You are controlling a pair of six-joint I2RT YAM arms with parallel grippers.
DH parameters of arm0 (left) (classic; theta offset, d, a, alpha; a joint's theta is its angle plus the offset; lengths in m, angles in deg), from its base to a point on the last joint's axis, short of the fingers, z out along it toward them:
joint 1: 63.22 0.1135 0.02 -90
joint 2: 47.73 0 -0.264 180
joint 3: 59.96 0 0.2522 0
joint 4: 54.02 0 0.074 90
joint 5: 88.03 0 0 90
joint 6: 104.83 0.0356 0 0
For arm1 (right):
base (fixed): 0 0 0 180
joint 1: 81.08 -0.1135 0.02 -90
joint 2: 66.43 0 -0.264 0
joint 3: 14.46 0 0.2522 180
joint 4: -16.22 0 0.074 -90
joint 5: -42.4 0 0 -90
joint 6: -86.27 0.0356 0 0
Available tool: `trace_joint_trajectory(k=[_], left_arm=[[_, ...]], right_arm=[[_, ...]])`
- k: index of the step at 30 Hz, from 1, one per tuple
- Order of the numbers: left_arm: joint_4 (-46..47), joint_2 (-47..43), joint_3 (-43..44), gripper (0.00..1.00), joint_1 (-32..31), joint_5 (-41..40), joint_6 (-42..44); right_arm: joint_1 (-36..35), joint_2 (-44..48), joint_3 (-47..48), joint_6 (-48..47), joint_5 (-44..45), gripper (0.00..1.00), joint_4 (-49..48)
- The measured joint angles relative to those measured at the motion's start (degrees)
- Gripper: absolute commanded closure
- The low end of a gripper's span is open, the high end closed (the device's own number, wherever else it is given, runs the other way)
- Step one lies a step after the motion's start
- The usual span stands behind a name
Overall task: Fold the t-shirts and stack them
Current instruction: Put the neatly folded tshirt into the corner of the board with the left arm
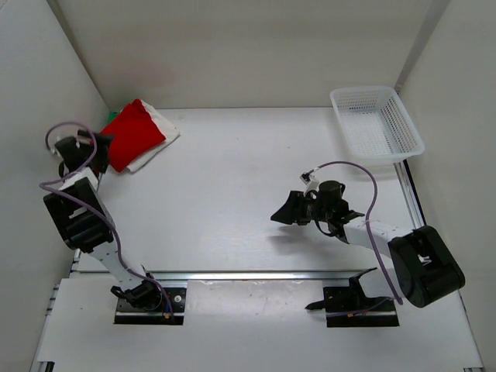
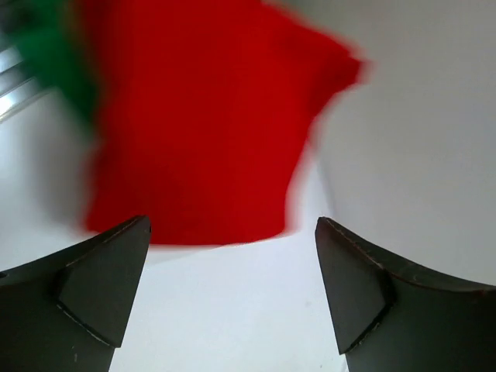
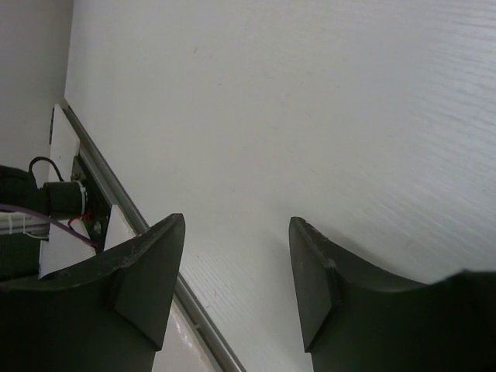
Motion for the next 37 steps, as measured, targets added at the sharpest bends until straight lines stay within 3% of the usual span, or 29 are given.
trace_joint_trajectory(k=[3, 7, 10, 11, 12, 13, 16, 26, 37], left_arm=[[1.22, -1.22, -9.9, 0.01, 4.04, -1.01, -2.56], [0.55, -3.04, -12.61, 0.01, 3.8, -1.36, -3.43], [1.38, -7.21, -14.25, 0.01, 2.08, -1.79, -3.74], [1.84, -8.96, -15.23, 0.01, 1.27, -1.81, -3.65], [2.21, -10.49, -16.17, 0.01, 0.24, -1.86, -3.39], [2.23, -11.76, -16.85, 0.01, -0.94, -2.05, -2.91], [1.84, -14.34, -18.64, 0.01, -6.78, -3.32, -0.5], [-1.92, -17.88, -23.52, 0.01, -40.0, -3.56, 8.5], [0.55, -30.69, -41.2, 0.02, -60.35, -5.27, 10.67]], right_arm=[[-1.38, 1.29, -0.02, 0.0, -0.07, 0.45, 0.09], [-2.34, 3.41, -0.55, -0.02, 0.04, 0.43, 0.09], [-3.58, 5.01, -1.16, -0.2, 1.68, 0.28, 0.76], [-4.31, 5.6, -1.4, -0.33, 2.67, 0.08, 1.31], [-4.83, 5.99, -1.53, -0.07, 3.3, 0.01, 1.86], [-5.42, 6.21, -1.6, -0.37, 4.44, 0.01, 2.36], [-6.84, 6.4, -1.62, -1.36, 6.75, 0.01, 4.15], [-9.79, 8.31, -4.37, -2.03, 10.71, 0.01, 6.43], [-9.35, 14.53, -8.57, -2.86, 13.38, 0.01, 7.61]])
